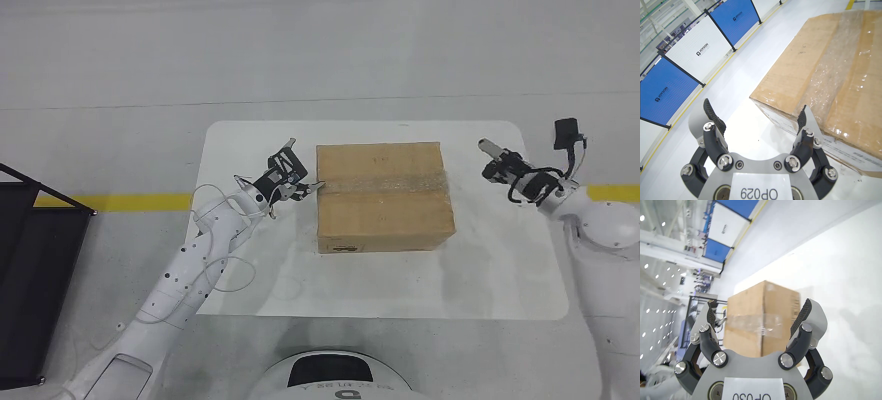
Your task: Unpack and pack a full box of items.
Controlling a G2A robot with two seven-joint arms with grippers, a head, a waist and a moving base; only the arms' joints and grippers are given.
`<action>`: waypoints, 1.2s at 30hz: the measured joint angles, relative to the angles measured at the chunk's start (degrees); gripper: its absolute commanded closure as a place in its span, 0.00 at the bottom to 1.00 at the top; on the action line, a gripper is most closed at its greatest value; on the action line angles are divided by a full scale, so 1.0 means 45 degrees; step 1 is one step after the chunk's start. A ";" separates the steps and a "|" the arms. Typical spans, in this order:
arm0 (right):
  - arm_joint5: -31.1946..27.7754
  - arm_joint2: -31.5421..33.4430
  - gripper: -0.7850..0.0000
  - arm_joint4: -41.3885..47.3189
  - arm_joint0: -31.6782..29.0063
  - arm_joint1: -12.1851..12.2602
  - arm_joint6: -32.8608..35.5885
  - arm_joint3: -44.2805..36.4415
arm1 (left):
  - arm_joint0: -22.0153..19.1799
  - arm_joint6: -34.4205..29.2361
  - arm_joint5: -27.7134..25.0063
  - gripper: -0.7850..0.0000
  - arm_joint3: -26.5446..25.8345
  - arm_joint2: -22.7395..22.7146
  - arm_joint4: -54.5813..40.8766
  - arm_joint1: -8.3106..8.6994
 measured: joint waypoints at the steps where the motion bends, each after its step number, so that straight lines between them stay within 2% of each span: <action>1: 0.0096 -0.0276 0.00 0.0390 0.0140 -0.0023 0.0488 -0.0111 | 0.0000 0.0000 0.0000 0.00 0.0000 0.0000 0.0000 0.0000; 4: 0.0371 -0.0950 0.00 0.1065 0.0589 -0.0062 0.1790 -0.0088 | 0.0000 0.0000 0.0000 0.00 0.0000 0.0000 0.0000 0.0000; 13: 0.0321 -0.0928 0.00 0.1060 0.0564 -0.0071 0.1610 -0.0111 | 0.0000 0.0000 0.0000 0.00 0.0000 0.0000 0.0000 0.0000; 16: -0.0050 -0.1469 0.00 0.1990 0.0967 -0.0154 0.2261 -0.0295 | 0.0000 0.0000 0.0000 0.00 0.0000 0.0000 0.0000 0.0000; 22: 0.1233 -0.4913 0.00 0.1532 0.3856 -0.0608 0.3557 0.0128 | 0.0000 0.0000 0.0000 0.00 0.0000 0.0000 0.0000 0.0000; 26: 0.1876 -0.7541 0.00 0.0867 0.5759 -0.1165 0.3655 0.1187 | 0.0000 0.0000 0.0000 0.00 0.0000 0.0000 0.0000 0.0000; 29: 0.1793 -0.8927 0.00 0.0886 0.6698 -0.1573 0.3487 0.2136 | 0.0000 0.0000 0.0000 0.00 0.0000 0.0000 0.0000 0.0000; 36: 0.1003 -1.0490 0.00 0.1912 0.7972 -0.2308 0.3389 0.4128 | 0.0000 0.0000 0.0000 0.00 0.0000 0.0000 0.0000 0.0000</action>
